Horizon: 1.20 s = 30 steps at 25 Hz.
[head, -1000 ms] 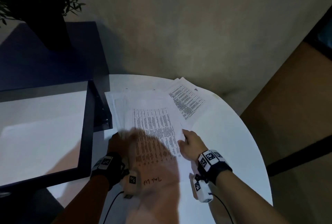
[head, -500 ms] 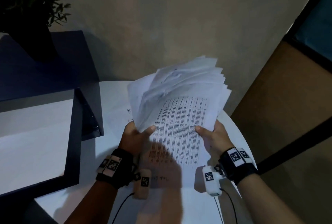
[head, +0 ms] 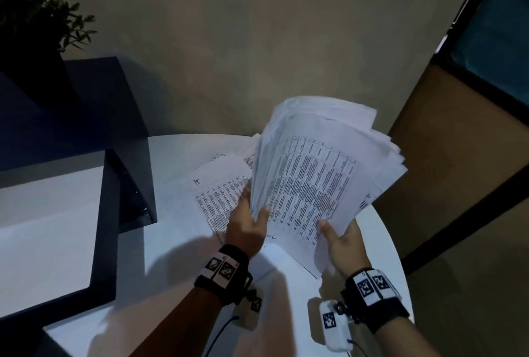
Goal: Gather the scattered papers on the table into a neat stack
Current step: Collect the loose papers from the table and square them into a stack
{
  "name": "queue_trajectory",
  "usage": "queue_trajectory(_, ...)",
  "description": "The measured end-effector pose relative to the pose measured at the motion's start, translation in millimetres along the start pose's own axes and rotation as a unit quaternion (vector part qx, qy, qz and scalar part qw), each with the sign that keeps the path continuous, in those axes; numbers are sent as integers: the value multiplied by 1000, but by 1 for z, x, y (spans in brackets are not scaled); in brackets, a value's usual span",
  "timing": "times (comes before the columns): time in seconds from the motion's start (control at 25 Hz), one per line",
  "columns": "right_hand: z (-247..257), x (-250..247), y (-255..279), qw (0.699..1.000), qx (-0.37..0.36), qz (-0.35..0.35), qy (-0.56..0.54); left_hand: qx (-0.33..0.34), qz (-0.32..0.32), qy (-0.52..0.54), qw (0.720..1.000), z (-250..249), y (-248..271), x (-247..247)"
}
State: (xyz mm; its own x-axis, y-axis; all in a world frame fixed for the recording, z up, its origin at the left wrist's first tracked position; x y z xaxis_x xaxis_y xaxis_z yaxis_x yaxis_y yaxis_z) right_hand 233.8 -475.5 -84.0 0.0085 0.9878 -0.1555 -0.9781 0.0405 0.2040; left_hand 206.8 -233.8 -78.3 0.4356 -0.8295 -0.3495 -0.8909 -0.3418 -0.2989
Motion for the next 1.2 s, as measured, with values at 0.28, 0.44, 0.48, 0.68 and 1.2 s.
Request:
queue_trajectory(0.28,-35,-28,-14,995,96,-9,-30,-72,-51,-81,993,47,-12,-46)
queue_trajectory(0.44,-83,-39,-16,979,171,-12,114,-356,-55,-263,895,107,8,-106)
queue_trajectory(0.48,-88,-38,-16,975,182,-5,129,-381,-49,-253,888,113,9,-108)
queue_trajectory(0.68,-96,-39,-22,975,179,5,129,-330,-99,-190,919,114,-6,-95)
queue_trajectory(1.2,-118,-36,-31,977,199,31,74,-89,-257,-161,949,-2,-25,-152)
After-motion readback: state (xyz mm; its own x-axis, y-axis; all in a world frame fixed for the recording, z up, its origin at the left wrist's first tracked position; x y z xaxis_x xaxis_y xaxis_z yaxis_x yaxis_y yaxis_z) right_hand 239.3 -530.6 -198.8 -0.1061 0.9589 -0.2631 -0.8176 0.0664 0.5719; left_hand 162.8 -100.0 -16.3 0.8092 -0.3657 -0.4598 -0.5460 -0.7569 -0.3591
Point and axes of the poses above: each hand's wrist, its own y-axis away from the middle knuckle, its own x-axis out of the palm, z = x × y, the point moved 9 cm from there along -y, towards the middle knuckle, and after that the axes turned 9 degrees about x, right-handed, at the moved point
